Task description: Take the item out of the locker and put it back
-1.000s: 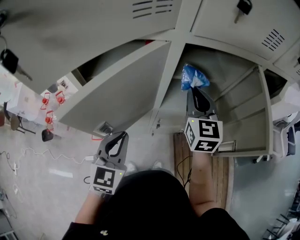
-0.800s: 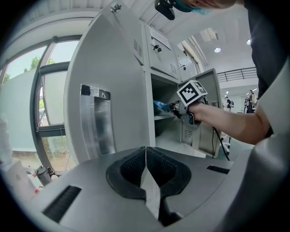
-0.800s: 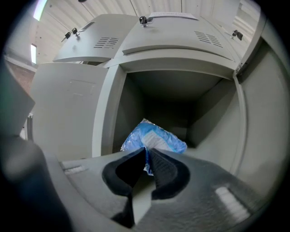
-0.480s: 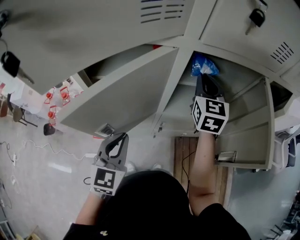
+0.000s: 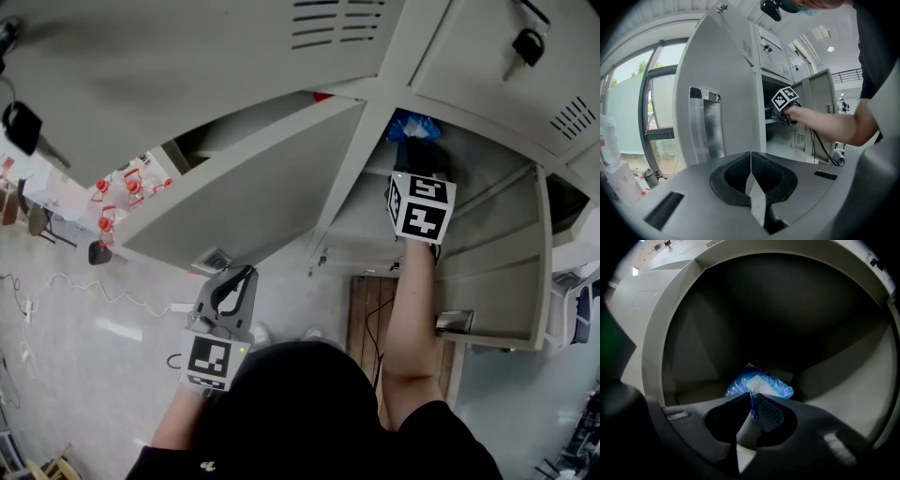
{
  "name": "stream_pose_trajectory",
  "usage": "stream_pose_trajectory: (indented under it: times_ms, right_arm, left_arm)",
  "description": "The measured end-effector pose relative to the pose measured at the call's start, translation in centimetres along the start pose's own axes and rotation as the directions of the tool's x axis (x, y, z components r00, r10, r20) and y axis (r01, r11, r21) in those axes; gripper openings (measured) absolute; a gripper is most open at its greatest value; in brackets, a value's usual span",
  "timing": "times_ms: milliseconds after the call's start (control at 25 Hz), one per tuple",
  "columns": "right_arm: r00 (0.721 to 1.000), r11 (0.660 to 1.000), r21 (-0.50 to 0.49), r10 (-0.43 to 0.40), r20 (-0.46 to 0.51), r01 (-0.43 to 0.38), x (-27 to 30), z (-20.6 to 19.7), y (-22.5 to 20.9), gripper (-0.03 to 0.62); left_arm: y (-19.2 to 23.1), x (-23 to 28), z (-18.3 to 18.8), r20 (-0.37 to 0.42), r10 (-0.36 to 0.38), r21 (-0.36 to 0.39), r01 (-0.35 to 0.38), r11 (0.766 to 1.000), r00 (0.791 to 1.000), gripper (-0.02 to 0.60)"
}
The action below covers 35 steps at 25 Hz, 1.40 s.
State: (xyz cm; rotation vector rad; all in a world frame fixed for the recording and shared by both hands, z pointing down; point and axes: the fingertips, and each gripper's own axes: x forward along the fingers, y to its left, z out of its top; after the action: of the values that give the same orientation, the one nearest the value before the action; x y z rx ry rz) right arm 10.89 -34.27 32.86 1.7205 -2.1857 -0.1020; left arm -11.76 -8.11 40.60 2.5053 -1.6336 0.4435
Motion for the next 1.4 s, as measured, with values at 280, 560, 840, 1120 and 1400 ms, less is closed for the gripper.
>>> stream_pose_trajectory:
  times_ms: [280,560,840,1120,1400]
  right_arm:
    - [0.999,0.998,-0.056,-0.02,-0.035,0.018,0.9,-1.0,0.1,0.055]
    - [0.998,0.992,-0.125,-0.007,-0.059,0.0,1.0,-1.1,1.3,0.107]
    - [0.999,0.995,-0.104,-0.007,-0.046,0.002,0.7,-1.3,1.6,0.175]
    - [1.0,0.997,-0.07,-0.012,-0.001,0.012,-1.4,-1.1,1.6,0.196]
    - [0.999,1.0,-0.025,0.009,0.045,-0.008,-5.1,-1.1,2.7,0.195]
  left_arm:
    - [0.1,-0.1,-0.2,0.002,0.002,0.012,-0.002,1.0,1.0,0.013]
    - [-0.1,-0.5,-0.2,-0.004,0.008,-0.025,-0.008,1.0,1.0,0.012]
    - [-0.1,-0.9,-0.8,0.008,-0.018,0.041,0.017,0.999,1.0,0.013]
    - [-0.7,-1.2,-0.5,0.004,-0.027,-0.008,0.027,1.0,1.0,0.012]
    - [-1.6,-0.6,-0.4,0.011,-0.071,0.016,0.071,0.997,0.997,0.013]
